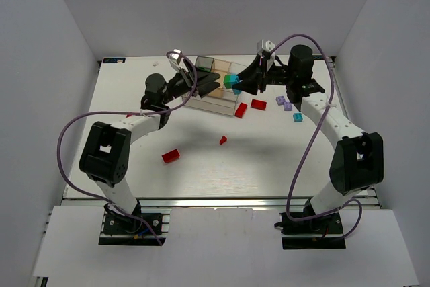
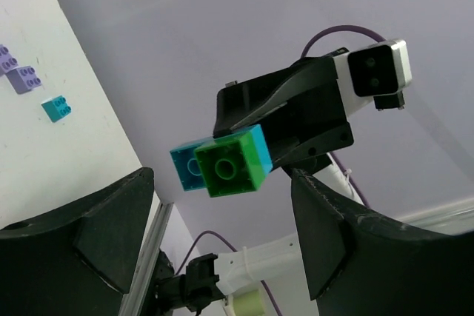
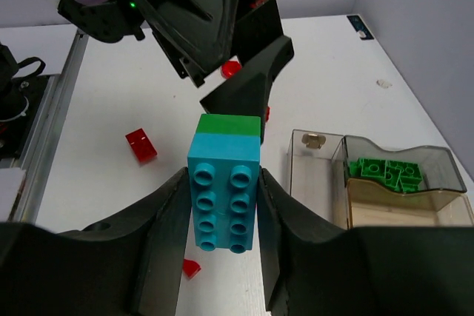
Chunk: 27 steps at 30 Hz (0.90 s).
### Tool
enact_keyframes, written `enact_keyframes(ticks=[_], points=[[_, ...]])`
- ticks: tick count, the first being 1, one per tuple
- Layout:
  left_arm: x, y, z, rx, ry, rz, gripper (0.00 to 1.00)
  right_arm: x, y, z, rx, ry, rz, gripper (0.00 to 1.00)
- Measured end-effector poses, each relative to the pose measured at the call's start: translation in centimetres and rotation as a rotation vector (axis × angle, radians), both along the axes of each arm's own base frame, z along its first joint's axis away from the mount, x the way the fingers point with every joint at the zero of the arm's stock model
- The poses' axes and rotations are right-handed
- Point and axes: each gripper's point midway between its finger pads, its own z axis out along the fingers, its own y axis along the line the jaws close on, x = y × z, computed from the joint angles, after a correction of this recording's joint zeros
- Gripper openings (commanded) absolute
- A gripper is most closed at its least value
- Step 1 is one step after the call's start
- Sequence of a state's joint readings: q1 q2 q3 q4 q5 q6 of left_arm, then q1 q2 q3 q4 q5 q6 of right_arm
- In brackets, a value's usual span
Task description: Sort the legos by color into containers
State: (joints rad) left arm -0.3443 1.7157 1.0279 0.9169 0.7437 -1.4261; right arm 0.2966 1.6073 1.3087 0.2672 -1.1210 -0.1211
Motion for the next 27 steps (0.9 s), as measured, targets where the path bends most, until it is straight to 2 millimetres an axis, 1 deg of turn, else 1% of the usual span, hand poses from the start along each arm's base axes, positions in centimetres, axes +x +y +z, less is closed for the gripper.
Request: enact_keyframes(ticks=[3,9,13,14,19,27], points=[[0.4,-0.5,0.0,-0.013,0.014,-0.012,0.84,-0.1,0.4,0.7,0.021,-0.024,0.008,0.0],[0.8,-1.3,-0.4,-0.025,0.052,-0.034,0.84,-0.6,1.2,0.9,0.042,-0.037,0.027,0.0],[0.9,-1.5,-0.7,-0.036,0.071,-0.044,0.81,-0.8,1.6,1.1,0.049,-0.043,0.032,0.0],[0.9,-1.5,-0.7,-0.04,0.072,-0.045,0.77,-0.8,1.6,1.0,0.05,-0.046,0.031,0.0],[0.7,-1.7,-0.4,-0.06,0.083,-0.062,0.7,-0.7,1.8,0.8,0.051,-0.052,0.018,0.0],[0.2,-2.1,-0.2,-0.091,0.093,-0.104,0.7,0.6,2.0,0.4,0.043,-0.089,-0.034,0.0]])
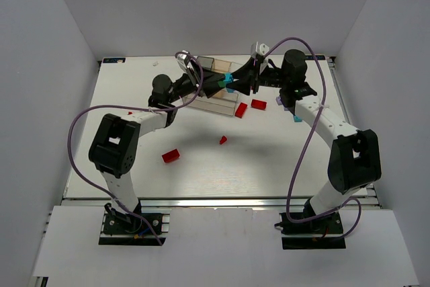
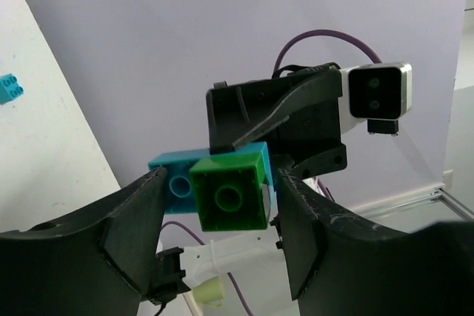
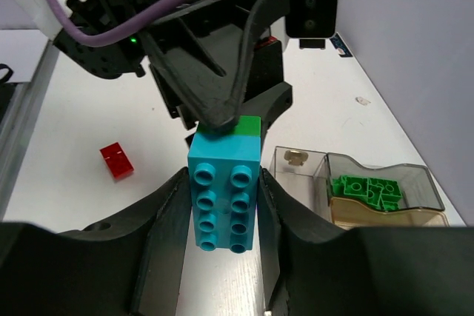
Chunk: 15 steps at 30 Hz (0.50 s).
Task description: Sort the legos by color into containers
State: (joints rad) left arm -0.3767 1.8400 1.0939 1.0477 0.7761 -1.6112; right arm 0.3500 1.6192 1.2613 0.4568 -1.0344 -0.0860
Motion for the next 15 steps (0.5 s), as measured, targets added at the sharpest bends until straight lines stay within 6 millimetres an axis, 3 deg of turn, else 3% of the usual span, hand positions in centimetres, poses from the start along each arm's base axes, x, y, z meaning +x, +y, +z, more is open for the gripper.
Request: enact_keyframes(ticks=[3,15], points=[[-0.2,-0.2,0.0,-0.008,0.01,-0.013,0.68,0.7,0.0,-0.5,-0.005,0.0,-0.026,0.0],[0.2,-0.3,-0.8,-0.031,0.054,-0.026,0.29,1.7,-0.1,-1.4,-0.03,-0.03,-0.061,0.0]])
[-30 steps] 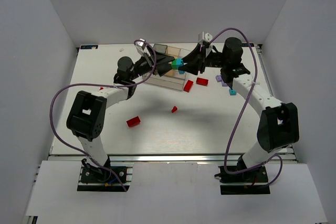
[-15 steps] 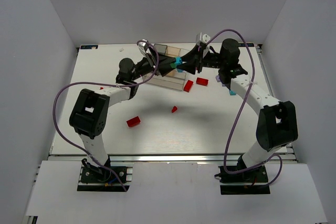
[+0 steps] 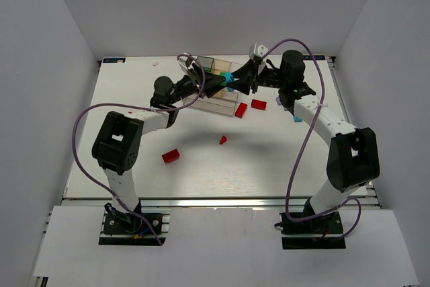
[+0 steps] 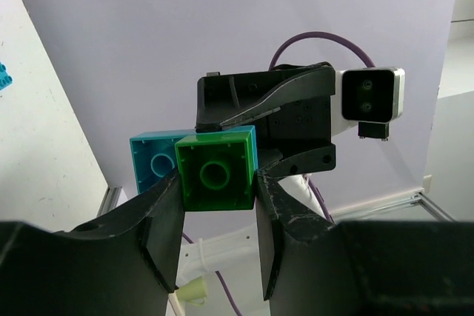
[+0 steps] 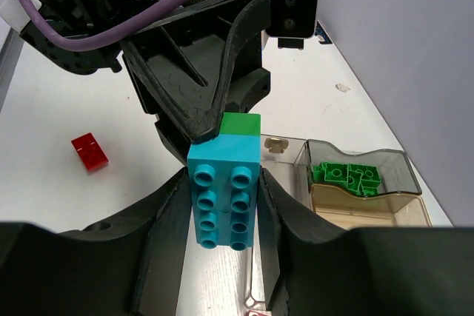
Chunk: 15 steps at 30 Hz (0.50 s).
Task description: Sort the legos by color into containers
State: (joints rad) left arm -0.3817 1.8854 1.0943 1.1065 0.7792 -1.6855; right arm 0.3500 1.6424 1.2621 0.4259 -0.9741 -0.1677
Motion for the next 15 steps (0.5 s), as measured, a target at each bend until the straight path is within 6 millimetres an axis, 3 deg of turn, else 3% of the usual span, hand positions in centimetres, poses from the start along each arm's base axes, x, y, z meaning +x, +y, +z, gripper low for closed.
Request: enact_keyframes(ticks=[5,15], points=[[0.27,0.23,-0.12,-0.004,0.006,0.004,0.22,0.09,-0.1,-0.18,-0.005,-0.003,-0.003,0.0],[0.46,0.25,-0.46,0.006,0.003,-0.015,0.21,-0.06,-0.56,-0.63,-0.012,-0.018,-0.035,0.0]])
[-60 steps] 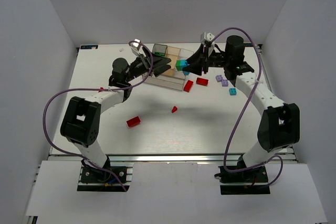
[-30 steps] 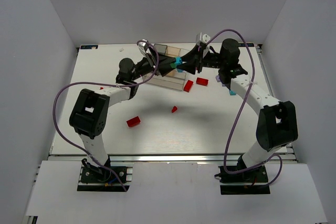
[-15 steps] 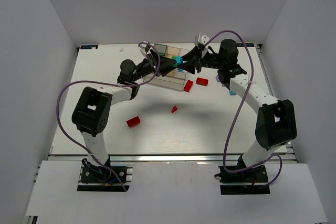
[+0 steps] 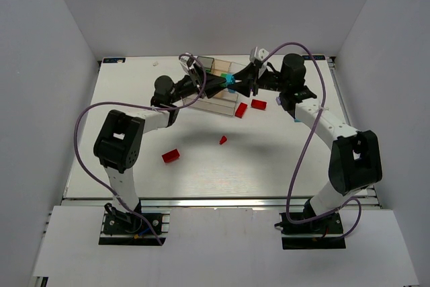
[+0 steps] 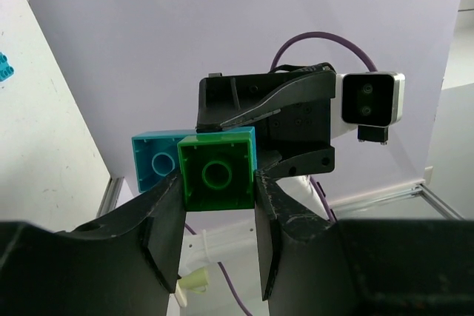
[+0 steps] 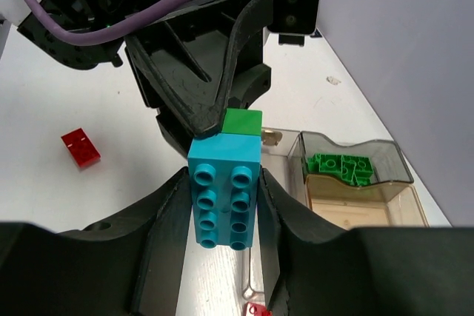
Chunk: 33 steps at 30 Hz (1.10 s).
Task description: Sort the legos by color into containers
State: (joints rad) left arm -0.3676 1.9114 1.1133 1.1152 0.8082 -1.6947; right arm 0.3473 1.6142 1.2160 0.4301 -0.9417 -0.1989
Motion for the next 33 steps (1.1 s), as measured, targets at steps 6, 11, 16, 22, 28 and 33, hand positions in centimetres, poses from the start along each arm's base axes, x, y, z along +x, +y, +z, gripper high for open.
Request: enact_keyframes(ticks=[6,11,16,22,28,33], points=[[3.0,2.1,-0.9,0.003,-0.001,0.058,0.19,-0.3,-1.8,-1.4,-0.014,0.039,-0.04,0.0],[6.7,5.1,-1.3,0.002,-0.004,0.141,0.19,-0.3,-2.8,-2.6,-0.026,0.076,-0.065,0.0],[10.0,5.5,-2.6,0.07,-0.022,0.172,0.18,-0.3,-3.2,-3.3,-0.036,0.095,-0.084,0.0],[17.7,5.5,-6.0,0.347,-0.025,0.288,0.18,-0.7,-4.3,-3.6,-0.051,0.102,-0.113,0.0],[22.4,8.0,-9.7,0.643,0.006,0.452,0.18,-0.8,-5.3,-4.2,-0.068,0.112,-0.142,0.0],[24.6,10.0,-13.3,0.828,0.032,0.537,0.18,-0.9,-5.7,-4.8,-0.081,0.131,-0.152,0.0]])
